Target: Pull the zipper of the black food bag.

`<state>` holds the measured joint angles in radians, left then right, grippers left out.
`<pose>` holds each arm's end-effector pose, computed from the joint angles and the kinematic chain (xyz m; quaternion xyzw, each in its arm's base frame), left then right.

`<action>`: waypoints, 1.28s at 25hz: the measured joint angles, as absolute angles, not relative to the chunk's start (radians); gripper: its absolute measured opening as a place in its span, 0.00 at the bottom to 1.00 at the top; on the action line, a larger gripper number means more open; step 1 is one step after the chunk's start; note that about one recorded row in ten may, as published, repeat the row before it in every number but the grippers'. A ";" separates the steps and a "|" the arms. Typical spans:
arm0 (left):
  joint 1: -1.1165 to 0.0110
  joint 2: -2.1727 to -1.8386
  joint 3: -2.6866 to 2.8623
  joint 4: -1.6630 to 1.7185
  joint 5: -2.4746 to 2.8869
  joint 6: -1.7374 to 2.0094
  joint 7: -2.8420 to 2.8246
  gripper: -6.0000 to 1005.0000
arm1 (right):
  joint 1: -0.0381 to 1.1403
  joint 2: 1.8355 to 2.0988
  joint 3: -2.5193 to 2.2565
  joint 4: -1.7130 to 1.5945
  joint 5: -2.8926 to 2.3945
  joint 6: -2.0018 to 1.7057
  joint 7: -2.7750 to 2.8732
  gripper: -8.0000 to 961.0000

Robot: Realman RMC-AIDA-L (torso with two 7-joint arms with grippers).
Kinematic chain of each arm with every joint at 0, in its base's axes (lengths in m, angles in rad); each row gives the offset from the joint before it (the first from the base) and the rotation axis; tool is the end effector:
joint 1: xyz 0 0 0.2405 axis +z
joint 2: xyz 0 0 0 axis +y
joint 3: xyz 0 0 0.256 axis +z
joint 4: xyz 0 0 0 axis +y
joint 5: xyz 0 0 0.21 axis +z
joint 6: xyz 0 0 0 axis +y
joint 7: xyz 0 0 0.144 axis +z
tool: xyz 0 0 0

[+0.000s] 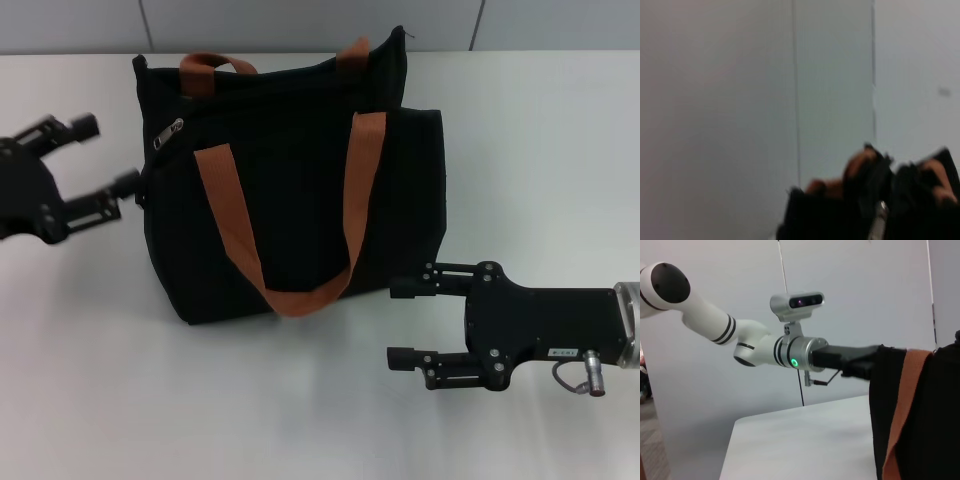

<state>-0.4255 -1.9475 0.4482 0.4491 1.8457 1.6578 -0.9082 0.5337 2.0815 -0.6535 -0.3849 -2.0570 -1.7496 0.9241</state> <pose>-0.3166 0.3042 0.0615 -0.8982 -0.1070 -0.3115 0.2910 0.2568 0.2729 -0.0413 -0.9474 0.0758 0.3090 0.0340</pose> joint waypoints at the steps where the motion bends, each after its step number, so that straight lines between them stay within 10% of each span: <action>1: -0.431 -1.951 0.452 0.455 1.868 1.647 -0.908 0.80 | 0.534 2.082 -0.654 -0.385 -2.057 -1.750 0.924 0.74; 15: -0.485 -1.998 0.446 0.463 1.897 1.520 -0.789 0.79 | 0.532 2.082 -0.654 -0.385 -2.055 -1.756 0.925 0.73; 26: -0.464 -2.006 0.424 0.465 1.816 1.551 -0.762 0.55 | 0.534 2.083 -0.652 -0.385 -2.047 -1.760 0.930 0.72; 32: -0.452 -2.010 0.423 0.465 1.802 1.593 -0.749 0.26 | 0.534 2.083 -0.652 -0.385 -1.981 -1.819 0.957 0.72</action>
<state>-0.4517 -2.0100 0.4229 0.4649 1.8020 1.5932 -0.7486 0.5339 2.0832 -0.6521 -0.3850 -1.9809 -1.8186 0.9572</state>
